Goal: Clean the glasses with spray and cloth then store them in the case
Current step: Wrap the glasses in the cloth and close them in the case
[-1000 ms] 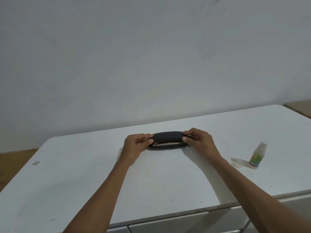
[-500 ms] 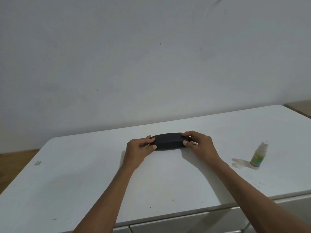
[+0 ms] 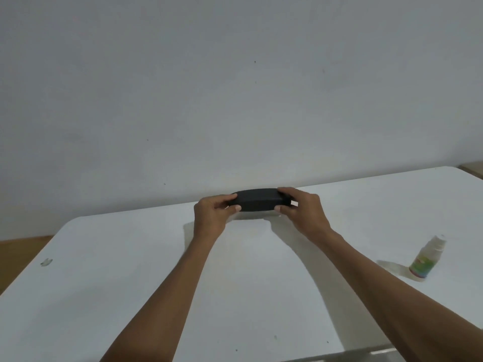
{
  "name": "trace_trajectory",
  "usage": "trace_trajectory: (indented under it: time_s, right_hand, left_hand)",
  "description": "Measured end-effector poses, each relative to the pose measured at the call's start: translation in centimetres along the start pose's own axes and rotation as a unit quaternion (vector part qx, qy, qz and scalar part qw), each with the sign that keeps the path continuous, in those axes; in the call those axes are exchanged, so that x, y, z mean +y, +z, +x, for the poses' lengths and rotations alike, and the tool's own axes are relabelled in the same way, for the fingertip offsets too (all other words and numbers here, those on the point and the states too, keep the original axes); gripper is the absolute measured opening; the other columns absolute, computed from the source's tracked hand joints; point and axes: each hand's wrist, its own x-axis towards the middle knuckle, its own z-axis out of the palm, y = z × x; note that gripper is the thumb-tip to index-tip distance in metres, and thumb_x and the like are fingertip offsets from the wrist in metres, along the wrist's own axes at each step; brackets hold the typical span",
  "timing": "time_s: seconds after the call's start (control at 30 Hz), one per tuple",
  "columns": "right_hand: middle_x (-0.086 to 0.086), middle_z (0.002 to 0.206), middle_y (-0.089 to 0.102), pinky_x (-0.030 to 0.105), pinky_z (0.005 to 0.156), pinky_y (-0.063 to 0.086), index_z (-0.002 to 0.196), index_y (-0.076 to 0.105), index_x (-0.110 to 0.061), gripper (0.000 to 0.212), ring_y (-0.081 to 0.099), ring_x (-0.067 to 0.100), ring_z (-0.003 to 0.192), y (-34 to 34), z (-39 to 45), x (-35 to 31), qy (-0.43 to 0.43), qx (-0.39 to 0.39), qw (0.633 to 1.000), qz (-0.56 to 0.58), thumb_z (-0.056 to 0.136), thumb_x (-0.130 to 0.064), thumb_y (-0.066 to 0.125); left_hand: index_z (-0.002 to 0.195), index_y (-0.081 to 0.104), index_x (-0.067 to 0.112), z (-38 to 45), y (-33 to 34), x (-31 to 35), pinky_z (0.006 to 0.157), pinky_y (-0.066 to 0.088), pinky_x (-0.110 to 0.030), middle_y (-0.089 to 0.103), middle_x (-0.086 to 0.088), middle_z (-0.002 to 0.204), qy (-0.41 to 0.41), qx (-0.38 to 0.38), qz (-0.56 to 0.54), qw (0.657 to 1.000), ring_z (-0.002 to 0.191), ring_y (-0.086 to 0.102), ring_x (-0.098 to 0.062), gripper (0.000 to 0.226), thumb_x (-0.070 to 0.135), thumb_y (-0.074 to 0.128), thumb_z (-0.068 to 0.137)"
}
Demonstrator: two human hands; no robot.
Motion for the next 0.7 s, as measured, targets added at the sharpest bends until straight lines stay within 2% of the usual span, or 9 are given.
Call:
trace_trajectory:
  time_s: [0.2,0.33,0.47,0.6,0.7]
  right_hand:
    - [-0.001,0.115,0.071,0.025,0.091,0.044,0.127,0.068,-0.015,0.042,0.063,0.019,0.111,1.7,4.2,1.1,-0.008,-0.018,1.0,-0.023,0.086,-0.01,0.077]
    - [-0.001,0.111,0.07,0.029,0.088,0.049,0.123,0.067,-0.016,0.038,0.063,0.02,0.102,2.7,5.3,1.8,-0.017,-0.03,0.998,-0.048,0.086,-0.011,0.076]
    - [-0.003,0.099,0.066,0.018,0.068,0.04,0.115,0.064,-0.018,0.031,0.059,0.017,0.089,3.2,5.6,2.6,-0.014,-0.05,0.996,-0.074,0.087,-0.013,0.073]
    - [-0.002,0.098,0.065,0.02,0.066,0.038,0.115,0.063,-0.017,0.032,0.058,0.019,0.087,3.3,5.6,2.9,-0.011,-0.051,0.995,-0.09,0.086,-0.016,0.074]
    - [0.002,0.097,0.066,0.025,0.066,0.039,0.114,0.063,-0.017,0.031,0.059,0.022,0.086,3.1,5.6,2.3,-0.009,-0.062,0.992,-0.109,0.085,-0.013,0.073]
  left_hand:
    - [0.108,0.079,0.01,3.1,0.8,-1.7,0.101,0.056,-0.033,0.078,-0.007,0.11,-0.008,0.017,0.009,1.0,0.102,0.075,-0.018,0.036,0.002,0.087,0.074]
    - [0.111,0.078,0.008,3.6,1.2,-2.9,0.102,0.056,-0.035,0.076,-0.007,0.114,-0.008,0.02,0.029,0.999,0.105,0.073,-0.018,0.035,0.003,0.086,0.077]
    - [0.11,0.078,0.007,3.6,1.5,-3.3,0.101,0.052,-0.025,0.073,0.0,0.113,0.013,0.014,0.054,0.998,0.106,0.07,-0.015,0.034,0.003,0.085,0.078]
    - [0.112,0.077,0.008,3.4,1.9,-3.6,0.093,0.048,-0.013,0.071,0.004,0.11,0.025,0.014,0.08,0.996,0.106,0.068,-0.014,0.033,0.004,0.083,0.08]
    - [0.114,0.077,0.009,3.2,1.9,-3.8,0.086,0.045,-0.005,0.074,-0.003,0.114,0.02,0.016,0.104,0.994,0.106,0.069,-0.016,0.034,0.004,0.082,0.082]
